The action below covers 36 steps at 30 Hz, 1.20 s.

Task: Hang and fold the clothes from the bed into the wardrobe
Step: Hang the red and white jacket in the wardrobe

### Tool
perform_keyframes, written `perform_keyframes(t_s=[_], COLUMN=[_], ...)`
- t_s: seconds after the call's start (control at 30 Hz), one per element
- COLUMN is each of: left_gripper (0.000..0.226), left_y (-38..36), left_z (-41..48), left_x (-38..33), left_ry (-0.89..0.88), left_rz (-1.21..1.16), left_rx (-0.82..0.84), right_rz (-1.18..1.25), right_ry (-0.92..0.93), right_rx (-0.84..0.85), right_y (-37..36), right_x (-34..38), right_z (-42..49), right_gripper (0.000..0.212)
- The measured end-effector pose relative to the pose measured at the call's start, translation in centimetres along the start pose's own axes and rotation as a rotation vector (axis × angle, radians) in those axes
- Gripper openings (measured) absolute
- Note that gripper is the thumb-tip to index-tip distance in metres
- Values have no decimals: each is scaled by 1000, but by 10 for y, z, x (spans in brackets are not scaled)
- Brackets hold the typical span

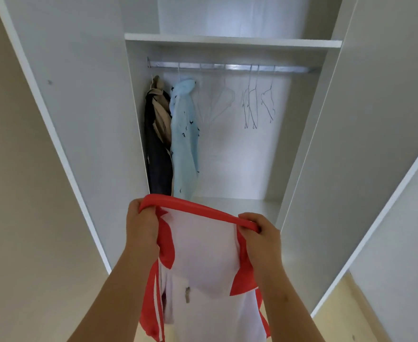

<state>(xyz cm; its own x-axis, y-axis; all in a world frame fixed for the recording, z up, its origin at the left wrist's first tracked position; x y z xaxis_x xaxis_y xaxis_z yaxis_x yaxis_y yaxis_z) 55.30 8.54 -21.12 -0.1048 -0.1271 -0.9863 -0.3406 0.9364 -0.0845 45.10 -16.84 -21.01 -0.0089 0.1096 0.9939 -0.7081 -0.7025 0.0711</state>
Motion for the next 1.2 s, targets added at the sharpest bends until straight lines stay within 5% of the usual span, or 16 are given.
perform_keyframes(t_s=[0.7,0.9,1.2], left_gripper=[24,23,24], left_y=[-212,-245,-285], left_z=[280,338,408], left_x=[-85,-75,-86], left_ry=[14,33,67], left_rz=[-299,-278,-327], left_rx=[123,-14,-202], right_rz=[-80,-43,1], right_ry=[-57,-117,119], right_rx=[189,241,346], right_y=[-213,-258,-325], right_x=[1,-18,34], right_z=[307,367,472], right_gripper=[35,32,27])
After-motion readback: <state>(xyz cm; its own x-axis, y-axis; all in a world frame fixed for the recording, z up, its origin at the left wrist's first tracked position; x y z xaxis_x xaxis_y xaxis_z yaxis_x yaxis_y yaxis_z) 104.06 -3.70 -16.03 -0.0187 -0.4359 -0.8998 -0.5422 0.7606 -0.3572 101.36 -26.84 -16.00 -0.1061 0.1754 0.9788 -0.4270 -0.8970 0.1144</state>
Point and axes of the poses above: each hand's wrist, its own z-axis towards the middle knuckle, its own y-axis out of the back of the hand, x = y × z, the point moved 10 cm from there along z, towards the middle knuckle, and after that the axes turned 6 degrees about -x, right-handed, at the moved point
